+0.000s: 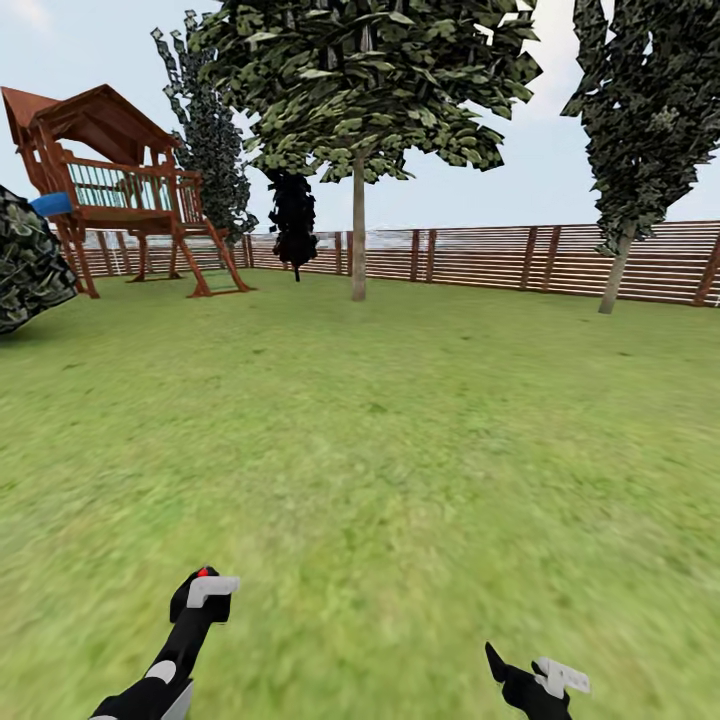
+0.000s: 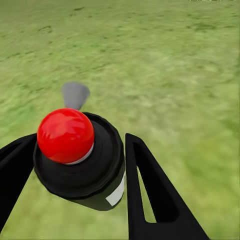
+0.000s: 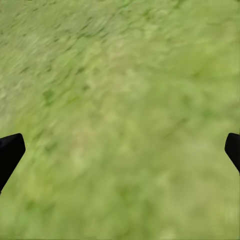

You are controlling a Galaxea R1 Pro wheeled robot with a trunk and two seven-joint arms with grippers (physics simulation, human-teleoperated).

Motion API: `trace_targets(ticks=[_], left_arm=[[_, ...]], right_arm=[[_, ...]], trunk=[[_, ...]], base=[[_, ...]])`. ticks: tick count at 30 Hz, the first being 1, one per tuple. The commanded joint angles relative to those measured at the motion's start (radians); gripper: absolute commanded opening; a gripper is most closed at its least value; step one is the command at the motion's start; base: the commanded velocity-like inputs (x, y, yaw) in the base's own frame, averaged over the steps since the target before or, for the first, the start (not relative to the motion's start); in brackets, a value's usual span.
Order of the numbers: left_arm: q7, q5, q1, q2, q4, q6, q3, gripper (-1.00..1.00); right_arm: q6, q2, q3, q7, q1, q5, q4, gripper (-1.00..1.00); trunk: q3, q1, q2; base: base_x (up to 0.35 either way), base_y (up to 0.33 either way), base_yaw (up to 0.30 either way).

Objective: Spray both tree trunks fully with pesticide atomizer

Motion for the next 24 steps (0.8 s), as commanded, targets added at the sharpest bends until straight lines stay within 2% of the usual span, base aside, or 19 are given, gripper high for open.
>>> trace_targets(ticks=[1,15,24], left_arm=[[0.000,0.000,0.000,0.000,0.000,0.000,0.000,-1.00],[0.000,0.000,0.000,0.000,0.000,0.000,0.000,-1.00],[0.000,0.000,0.000,-0.001,0.000,0.000,0.000,-1.00]], right_arm=[[0.000,0.000,0.000,0.000,0.000,0.000,0.000,1.00],[0.000,0.000,0.000,0.000,0.000,0.000,0.000,1.00],[0.000,0.000,0.000,0.000,0.000,0.000,0.000,1.00]], trunk=[[0.000,0.000,0.000],[0.000,0.000,0.000],[-0.002,0.000,0.000]], base=[[0.329,0.000,0.000],[0.329,0.000,0.001],[0.329,0.000,0.056]])
